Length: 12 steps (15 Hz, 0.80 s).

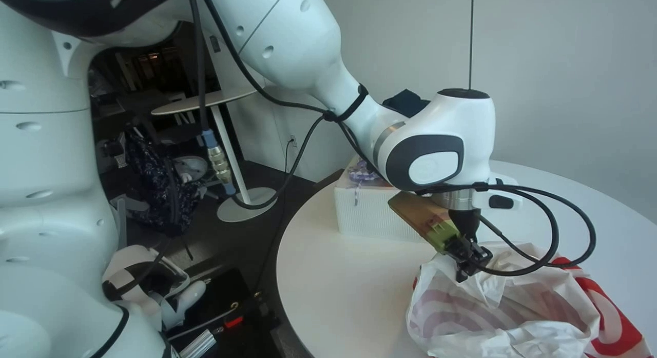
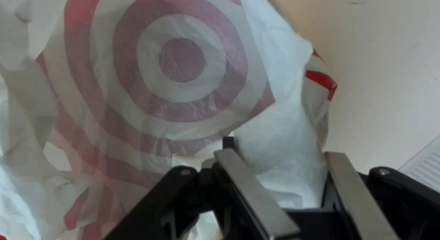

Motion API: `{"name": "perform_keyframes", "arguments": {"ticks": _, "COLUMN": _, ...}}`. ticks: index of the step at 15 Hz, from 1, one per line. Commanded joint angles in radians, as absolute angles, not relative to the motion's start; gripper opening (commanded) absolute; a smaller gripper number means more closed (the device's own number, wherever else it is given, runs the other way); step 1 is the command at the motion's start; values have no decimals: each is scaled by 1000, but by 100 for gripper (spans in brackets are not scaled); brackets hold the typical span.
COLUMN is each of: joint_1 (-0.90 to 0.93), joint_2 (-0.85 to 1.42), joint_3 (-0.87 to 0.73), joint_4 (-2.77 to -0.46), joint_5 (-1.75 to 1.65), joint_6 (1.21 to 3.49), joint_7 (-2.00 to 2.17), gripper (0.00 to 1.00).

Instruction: Put the black and blue clothes into the plastic

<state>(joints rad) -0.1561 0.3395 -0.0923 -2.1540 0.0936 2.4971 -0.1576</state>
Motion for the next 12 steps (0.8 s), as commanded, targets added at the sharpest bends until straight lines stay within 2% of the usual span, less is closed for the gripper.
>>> {"name": "perform_keyframes", "arguments": {"ticks": 1, "joint_1": -162, "joint_2": 344, "joint_3": -73, "joint_4": -2118, "joint_5": 104, "joint_6": 2491, "joint_7": -167, "gripper": 19}}
{"name": "perform_keyframes", "arguments": {"ticks": 3, "joint_1": -153, "joint_2": 347, "joint_3": -73, "joint_4": -2107, "joint_5": 92, "joint_6": 2478, "joint_7": -150, "gripper": 7}}
{"name": "perform_keyframes", "arguments": {"ticks": 6, "joint_1": -130, "joint_2": 328, "joint_3": -62, "joint_4": -2119, "joint_5": 55, "joint_6": 2444, "joint_7": -158, "gripper": 2}}
{"name": "perform_keyframes", "arguments": {"ticks": 12, "joint_1": -49, "joint_2": 275, "joint_3": -30, "joint_4": -2195, "joint_5": -106, "joint_6": 2363, "joint_7": -182, "gripper": 8}}
